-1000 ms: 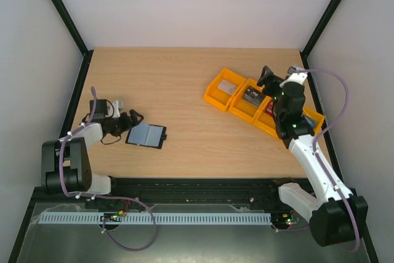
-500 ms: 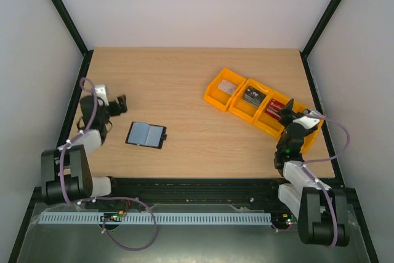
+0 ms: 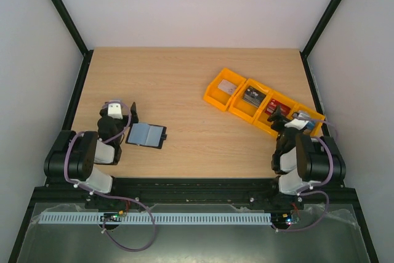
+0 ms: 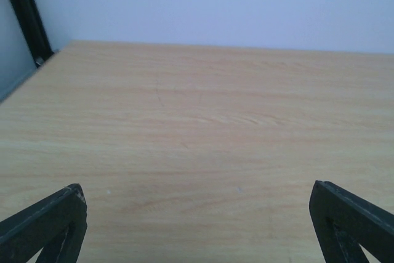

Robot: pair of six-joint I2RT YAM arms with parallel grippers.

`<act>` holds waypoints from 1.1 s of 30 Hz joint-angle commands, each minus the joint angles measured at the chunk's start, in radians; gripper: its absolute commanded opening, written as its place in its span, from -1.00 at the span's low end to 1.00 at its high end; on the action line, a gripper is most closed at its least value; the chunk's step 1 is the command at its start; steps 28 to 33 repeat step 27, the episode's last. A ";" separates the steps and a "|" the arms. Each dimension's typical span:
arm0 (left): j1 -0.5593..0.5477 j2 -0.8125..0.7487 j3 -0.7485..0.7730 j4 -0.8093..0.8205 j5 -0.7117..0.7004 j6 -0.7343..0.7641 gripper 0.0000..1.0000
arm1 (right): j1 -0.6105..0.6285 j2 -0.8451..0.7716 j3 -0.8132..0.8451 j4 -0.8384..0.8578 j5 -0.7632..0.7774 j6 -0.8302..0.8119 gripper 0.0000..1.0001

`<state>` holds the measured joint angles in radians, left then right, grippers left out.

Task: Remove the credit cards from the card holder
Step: Move the storage box to the center of the board, then reset both arms

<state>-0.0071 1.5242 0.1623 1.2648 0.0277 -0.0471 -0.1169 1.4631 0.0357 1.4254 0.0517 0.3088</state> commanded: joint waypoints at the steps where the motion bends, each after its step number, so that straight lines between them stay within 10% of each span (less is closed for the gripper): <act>1: -0.002 -0.010 0.016 0.112 -0.088 0.017 0.99 | -0.004 0.102 -0.015 0.287 -0.108 -0.035 0.97; 33: 0.001 0.013 0.085 0.004 -0.094 0.006 0.99 | 0.031 0.056 0.067 0.069 -0.090 -0.074 0.97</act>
